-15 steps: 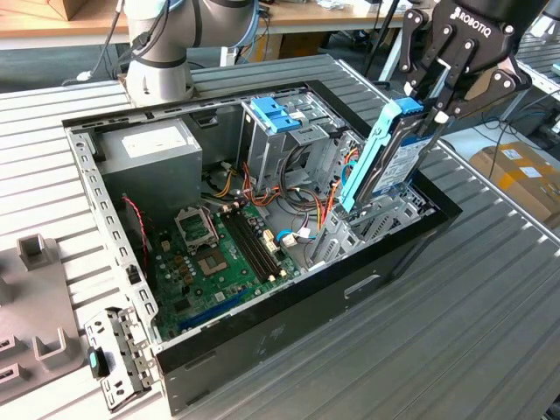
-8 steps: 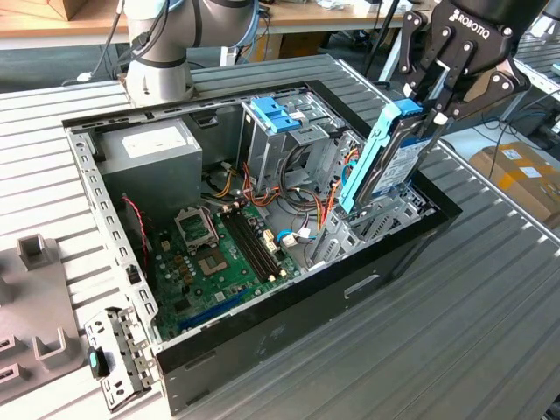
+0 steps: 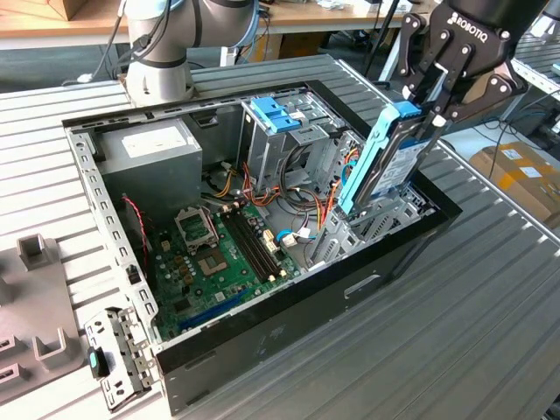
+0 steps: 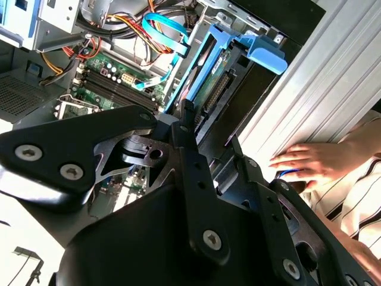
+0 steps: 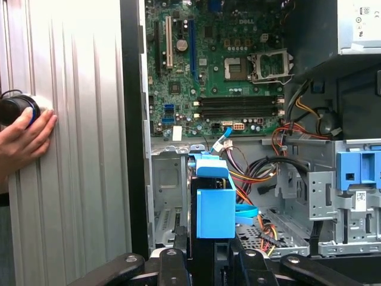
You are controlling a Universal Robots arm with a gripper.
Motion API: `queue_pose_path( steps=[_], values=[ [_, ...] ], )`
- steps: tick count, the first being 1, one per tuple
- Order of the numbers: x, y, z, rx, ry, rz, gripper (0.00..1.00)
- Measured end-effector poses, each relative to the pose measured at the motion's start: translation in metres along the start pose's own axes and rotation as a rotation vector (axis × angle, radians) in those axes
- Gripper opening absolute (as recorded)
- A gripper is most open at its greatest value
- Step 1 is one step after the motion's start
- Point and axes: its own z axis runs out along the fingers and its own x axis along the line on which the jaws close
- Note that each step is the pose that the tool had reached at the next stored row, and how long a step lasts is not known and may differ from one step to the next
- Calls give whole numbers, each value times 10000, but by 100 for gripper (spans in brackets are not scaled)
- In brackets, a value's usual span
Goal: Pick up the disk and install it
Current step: 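Insert the disk into the insertion slot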
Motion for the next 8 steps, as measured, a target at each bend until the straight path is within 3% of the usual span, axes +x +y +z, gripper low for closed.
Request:
queue_pose_path(
  steps=[8],
  values=[
    [0,0,14,0,-1,0,35]
  ],
)
